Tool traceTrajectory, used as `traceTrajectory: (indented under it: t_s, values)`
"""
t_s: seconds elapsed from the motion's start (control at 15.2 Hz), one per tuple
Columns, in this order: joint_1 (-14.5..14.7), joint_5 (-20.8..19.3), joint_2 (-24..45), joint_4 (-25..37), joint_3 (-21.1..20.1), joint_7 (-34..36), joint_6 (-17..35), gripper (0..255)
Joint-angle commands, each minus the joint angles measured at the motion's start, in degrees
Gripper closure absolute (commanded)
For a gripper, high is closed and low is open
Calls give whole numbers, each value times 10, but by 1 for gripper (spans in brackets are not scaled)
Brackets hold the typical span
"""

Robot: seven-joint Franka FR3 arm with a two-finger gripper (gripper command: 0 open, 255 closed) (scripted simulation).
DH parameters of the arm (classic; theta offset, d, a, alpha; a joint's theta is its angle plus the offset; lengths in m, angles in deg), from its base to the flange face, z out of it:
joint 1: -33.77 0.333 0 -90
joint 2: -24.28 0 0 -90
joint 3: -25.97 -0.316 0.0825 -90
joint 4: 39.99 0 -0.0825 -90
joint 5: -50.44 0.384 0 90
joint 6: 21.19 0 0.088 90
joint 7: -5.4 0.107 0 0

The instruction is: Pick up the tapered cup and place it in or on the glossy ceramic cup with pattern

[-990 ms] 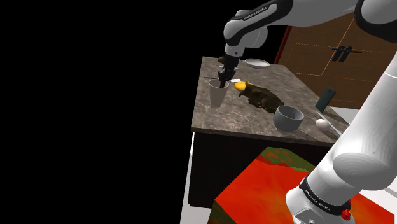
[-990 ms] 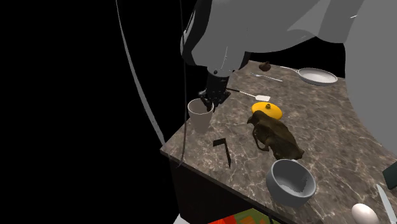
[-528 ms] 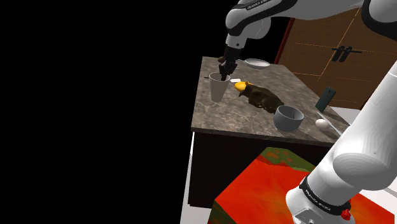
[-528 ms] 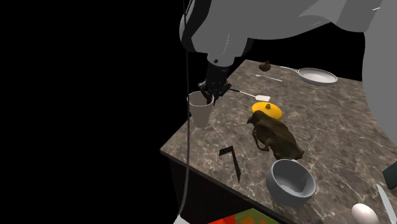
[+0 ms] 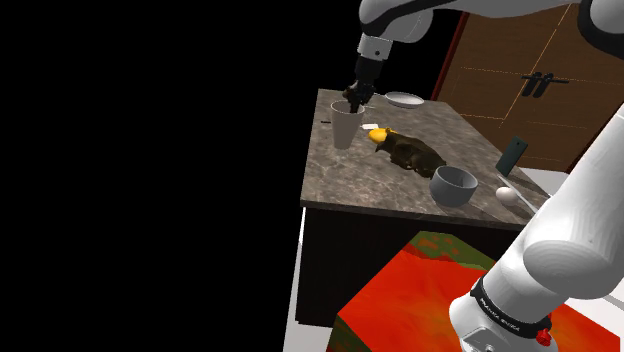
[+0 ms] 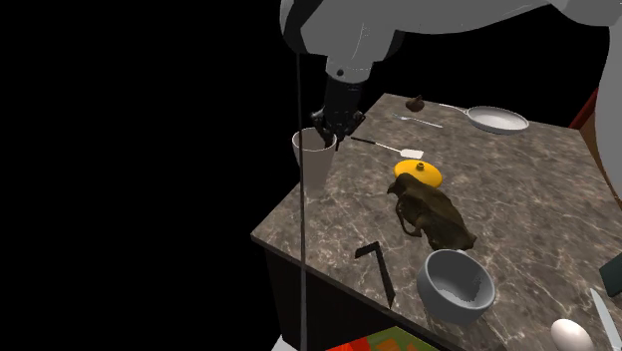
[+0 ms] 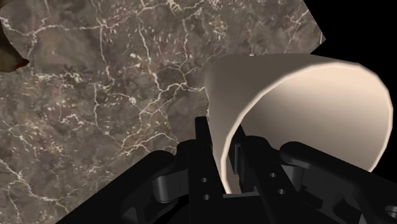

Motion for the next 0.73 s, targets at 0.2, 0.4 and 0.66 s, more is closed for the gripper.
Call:
traceTrajectory:
  t_s: [0.2, 0.4, 0.66]
  values:
    - [0, -3, -4, 33, 1, 5, -37, 255]
    - [-1, -4, -6, 54, 1, 8, -60, 255]
    - [-9, -11, -38, 32, 9, -6, -71, 255]
